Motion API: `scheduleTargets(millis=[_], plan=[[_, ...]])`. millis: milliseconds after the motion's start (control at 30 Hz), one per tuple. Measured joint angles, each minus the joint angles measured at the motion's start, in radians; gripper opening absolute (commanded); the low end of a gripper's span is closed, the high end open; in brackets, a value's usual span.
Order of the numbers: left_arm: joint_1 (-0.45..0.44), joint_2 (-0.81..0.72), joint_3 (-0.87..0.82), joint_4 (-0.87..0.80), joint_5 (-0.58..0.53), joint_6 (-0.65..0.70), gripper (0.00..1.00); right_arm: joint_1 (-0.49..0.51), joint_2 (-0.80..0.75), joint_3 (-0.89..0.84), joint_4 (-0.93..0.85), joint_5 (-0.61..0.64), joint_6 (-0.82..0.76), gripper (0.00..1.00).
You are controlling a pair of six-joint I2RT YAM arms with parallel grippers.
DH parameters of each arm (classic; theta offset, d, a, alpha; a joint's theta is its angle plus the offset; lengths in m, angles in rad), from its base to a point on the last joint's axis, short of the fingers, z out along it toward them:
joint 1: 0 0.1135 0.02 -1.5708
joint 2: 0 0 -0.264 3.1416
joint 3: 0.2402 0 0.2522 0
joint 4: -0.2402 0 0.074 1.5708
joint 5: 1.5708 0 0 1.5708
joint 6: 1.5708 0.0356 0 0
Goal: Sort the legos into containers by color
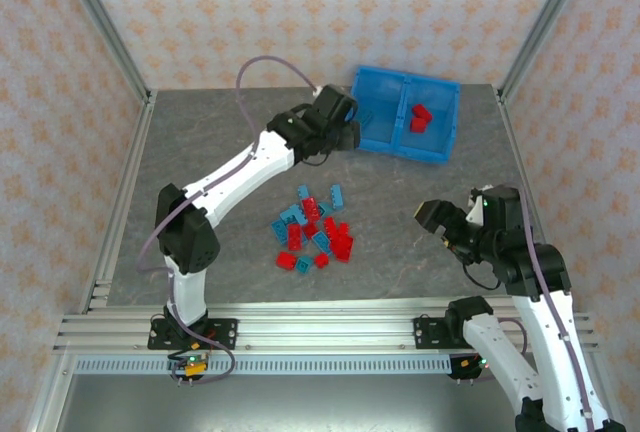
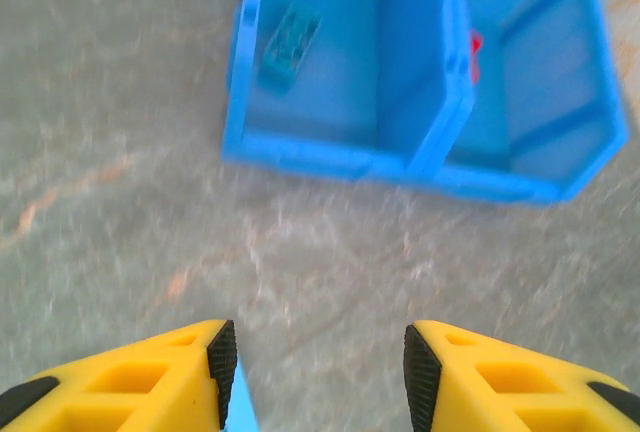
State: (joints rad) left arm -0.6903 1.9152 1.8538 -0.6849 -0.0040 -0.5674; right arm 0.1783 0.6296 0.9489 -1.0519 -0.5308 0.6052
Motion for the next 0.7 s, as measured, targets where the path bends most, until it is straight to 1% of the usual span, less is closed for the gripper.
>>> scheduleTargets(millis=[167, 267, 400, 600, 700], plan=[[-0.044, 0.019, -0.198, -0.008, 0.027, -0.086, 0.49, 0.0, 0.003, -0.001, -0.002, 0.001, -0.015, 0.9], [-0.048, 0.069, -0.253, -0.007, 0.034, -0.125, 0.49, 0.0, 0.003, -0.001, -0.004, 0.001, -0.024, 0.9], [-0.047, 0.134, -0.258, 0.002, 0.041, -0.148, 0.49, 0.0, 0.003, -0.002, -0.01, 0.001, -0.031, 0.9], [-0.047, 0.188, -0.237, 0.009, 0.04, -0.151, 0.44, 0.0, 0.003, -0.011, -0.017, 0.002, -0.034, 0.9], [-0.048, 0.211, -0.223, 0.012, 0.022, -0.15, 0.4, 0.0, 0.003, -0.011, -0.018, 0.002, -0.034, 0.9]])
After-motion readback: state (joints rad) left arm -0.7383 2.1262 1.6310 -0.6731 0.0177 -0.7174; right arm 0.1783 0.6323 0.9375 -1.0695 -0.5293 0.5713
